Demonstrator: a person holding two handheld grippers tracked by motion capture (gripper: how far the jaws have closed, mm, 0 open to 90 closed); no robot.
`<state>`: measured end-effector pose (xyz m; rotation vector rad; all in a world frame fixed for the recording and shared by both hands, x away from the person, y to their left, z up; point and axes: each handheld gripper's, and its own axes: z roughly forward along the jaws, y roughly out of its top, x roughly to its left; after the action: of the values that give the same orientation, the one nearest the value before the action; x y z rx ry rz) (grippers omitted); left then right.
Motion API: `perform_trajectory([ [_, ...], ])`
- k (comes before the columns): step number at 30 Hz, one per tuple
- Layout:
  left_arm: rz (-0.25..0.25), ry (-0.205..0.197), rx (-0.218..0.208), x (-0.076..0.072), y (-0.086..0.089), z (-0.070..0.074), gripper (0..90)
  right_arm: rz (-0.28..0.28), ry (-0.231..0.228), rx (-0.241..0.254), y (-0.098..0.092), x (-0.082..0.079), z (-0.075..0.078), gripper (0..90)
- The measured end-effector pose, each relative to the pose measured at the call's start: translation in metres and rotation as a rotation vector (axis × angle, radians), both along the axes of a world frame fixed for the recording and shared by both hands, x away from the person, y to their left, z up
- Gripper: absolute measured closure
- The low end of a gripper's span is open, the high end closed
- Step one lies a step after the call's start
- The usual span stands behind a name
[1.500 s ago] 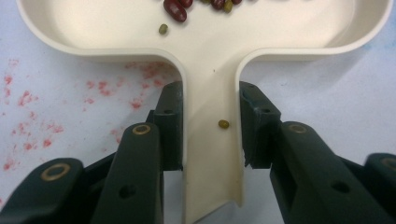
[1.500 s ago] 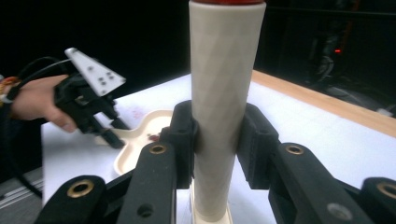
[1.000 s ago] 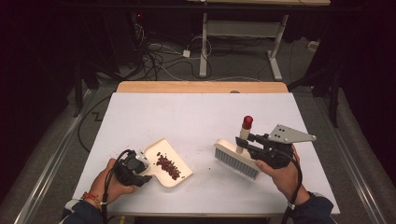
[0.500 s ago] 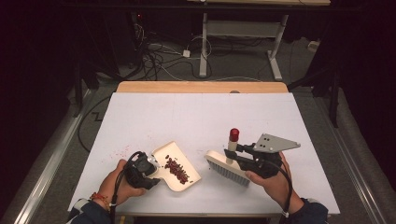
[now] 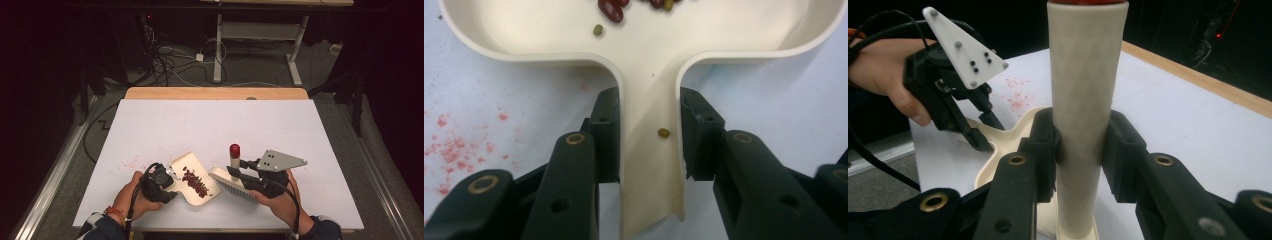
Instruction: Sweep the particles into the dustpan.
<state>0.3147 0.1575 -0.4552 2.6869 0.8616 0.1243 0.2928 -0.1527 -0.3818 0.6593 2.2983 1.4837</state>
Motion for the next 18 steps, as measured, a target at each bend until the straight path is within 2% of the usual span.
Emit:
perform_trajectory([
  [2,0.000,0.000,0.002,0.000,0.000,-0.001,63.8,0.014,-0.013,-0.001,0.002,-0.001,0.000,70.3],
  [5,-0.001,-0.002,0.000,0.000,0.000,-0.001,63.8,0.034,-0.010,0.023,0.001,-0.002,0.002,70.4],
  [8,0.001,-0.001,-0.006,0.001,0.001,-0.002,63.7,0.034,-0.018,0.039,-0.004,-0.001,0.004,70.4],
  [13,0.006,-0.003,-0.021,0.001,0.003,-0.002,63.7,-0.004,-0.033,0.067,-0.017,0.002,0.010,70.4],
  [18,0.012,0.000,-0.037,0.001,0.007,-0.004,63.6,-0.041,-0.065,0.057,-0.031,0.006,0.017,70.4],
])
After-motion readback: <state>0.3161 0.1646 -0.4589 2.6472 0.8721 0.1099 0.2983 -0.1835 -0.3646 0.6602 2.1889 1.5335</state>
